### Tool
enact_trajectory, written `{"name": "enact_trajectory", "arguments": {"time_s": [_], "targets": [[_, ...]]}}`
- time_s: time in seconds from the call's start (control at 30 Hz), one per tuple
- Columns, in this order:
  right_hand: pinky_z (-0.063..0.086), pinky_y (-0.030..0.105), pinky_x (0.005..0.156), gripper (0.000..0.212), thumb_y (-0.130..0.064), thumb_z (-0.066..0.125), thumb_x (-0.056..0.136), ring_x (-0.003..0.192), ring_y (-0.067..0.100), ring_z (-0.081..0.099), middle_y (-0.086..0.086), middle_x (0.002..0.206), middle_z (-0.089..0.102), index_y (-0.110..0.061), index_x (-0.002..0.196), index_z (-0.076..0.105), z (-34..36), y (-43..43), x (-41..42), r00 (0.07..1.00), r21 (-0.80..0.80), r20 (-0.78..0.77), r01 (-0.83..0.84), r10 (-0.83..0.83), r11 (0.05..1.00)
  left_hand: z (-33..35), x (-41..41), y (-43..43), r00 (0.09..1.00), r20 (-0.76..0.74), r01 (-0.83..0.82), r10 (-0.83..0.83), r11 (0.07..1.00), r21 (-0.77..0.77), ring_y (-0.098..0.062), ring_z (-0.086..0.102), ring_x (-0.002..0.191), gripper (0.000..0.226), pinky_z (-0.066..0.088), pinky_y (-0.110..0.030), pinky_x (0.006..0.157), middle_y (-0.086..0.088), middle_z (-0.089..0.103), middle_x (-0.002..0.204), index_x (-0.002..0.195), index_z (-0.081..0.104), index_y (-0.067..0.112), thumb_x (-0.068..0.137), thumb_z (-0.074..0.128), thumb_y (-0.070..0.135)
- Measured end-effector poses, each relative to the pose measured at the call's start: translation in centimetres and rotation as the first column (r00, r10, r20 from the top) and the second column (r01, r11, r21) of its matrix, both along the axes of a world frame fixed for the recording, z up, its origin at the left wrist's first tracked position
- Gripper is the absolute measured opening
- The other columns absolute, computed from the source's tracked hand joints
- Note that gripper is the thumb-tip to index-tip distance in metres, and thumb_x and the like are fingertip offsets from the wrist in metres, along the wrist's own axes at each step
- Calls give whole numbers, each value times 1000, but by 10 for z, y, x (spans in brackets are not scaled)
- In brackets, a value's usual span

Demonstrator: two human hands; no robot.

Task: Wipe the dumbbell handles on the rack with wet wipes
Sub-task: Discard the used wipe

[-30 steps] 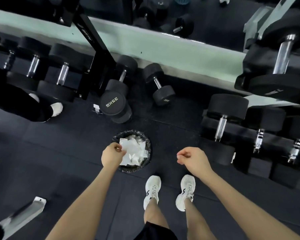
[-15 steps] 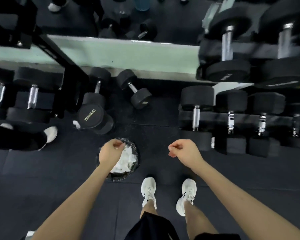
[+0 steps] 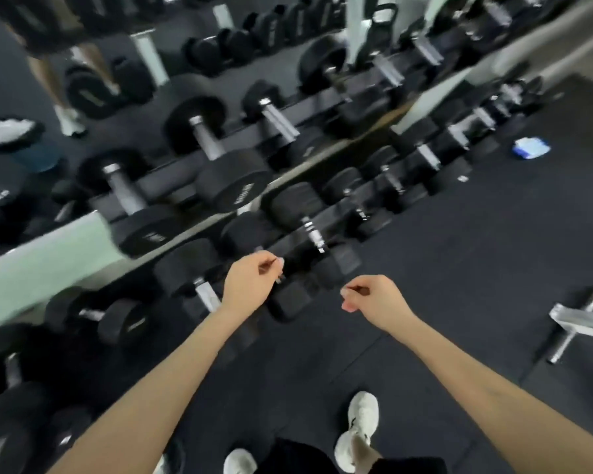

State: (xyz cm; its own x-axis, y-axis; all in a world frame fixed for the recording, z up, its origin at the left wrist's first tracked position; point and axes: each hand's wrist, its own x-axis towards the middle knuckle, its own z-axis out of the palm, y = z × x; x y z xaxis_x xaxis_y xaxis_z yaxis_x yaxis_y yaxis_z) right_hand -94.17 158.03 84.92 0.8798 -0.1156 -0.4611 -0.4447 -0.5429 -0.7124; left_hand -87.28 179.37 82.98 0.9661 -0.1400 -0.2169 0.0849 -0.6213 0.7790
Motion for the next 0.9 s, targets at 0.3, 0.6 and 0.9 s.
{"name": "enact_trajectory", "arguments": {"time_s": [0.3, 0.6, 0.9], "targets": [[48, 22, 62, 14, -17, 56, 90, 73, 14, 69, -2, 72, 73, -13, 86, 69, 16, -291, 15, 940, -46, 61, 339, -336, 940, 38, 81, -311, 939, 48, 342, -340, 937, -67, -3, 62, 71, 26, 47, -23, 76, 16, 67, 74, 80, 69, 12, 94, 52, 27], [53, 33, 73, 18, -18, 58, 90, 74, 18, 70, -1, 65, 72, -20, 74, 65, 10, -533, 105, 841, -44, 121, 535, -527, 843, 61, 212, -582, 767, 134, 634, -628, 773, -5, -1, 62, 77, 27, 49, -22, 80, 12, 68, 79, 85, 69, 16, 94, 51, 34], [52, 29, 66, 15, -19, 58, 89, 67, 16, 69, -3, 60, 70, -17, 77, 66, 26, -783, 201, 638, -68, 119, 770, -761, 635, 98, 353, -880, 594, 195, 797, -781, 604, -8, -6, 64, 78, 24, 51, -29, 82, 12, 69, 77, 85, 69, 17, 91, 55, 36]]}}
